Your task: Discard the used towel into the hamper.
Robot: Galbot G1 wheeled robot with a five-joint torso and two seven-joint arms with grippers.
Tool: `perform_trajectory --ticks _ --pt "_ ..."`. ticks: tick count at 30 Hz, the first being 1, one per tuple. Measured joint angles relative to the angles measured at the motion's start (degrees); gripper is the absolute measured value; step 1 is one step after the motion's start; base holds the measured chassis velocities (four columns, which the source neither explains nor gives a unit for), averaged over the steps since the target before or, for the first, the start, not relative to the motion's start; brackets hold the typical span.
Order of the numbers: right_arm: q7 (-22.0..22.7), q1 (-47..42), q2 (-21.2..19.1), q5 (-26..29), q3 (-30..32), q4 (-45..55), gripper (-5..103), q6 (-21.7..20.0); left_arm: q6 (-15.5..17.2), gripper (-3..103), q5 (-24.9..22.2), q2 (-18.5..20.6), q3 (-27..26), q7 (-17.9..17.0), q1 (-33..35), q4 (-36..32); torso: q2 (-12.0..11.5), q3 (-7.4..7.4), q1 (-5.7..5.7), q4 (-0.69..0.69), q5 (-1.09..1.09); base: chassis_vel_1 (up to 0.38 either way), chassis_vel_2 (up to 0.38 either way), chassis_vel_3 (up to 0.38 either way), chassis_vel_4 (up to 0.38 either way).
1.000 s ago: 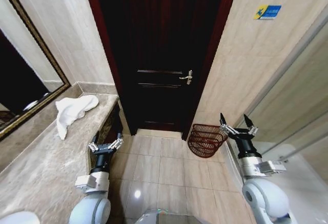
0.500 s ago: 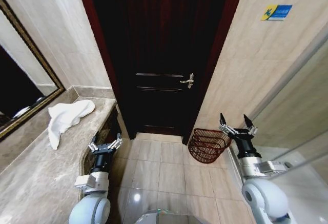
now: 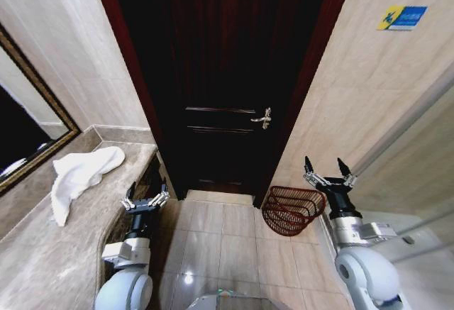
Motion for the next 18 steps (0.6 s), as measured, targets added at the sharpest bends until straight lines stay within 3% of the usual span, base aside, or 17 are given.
perform_trajectory --ticks 18 --pt "0.75 -0.49 0.44 0.45 -0.41 -0.25 100 2.00 -2.73 99 -0.87 0.38 -1.05 -2.89 -1.18 1.42 -0.02 0.01 0.03 0.00 0.00 -0.110 0.110 0.103 -0.111"
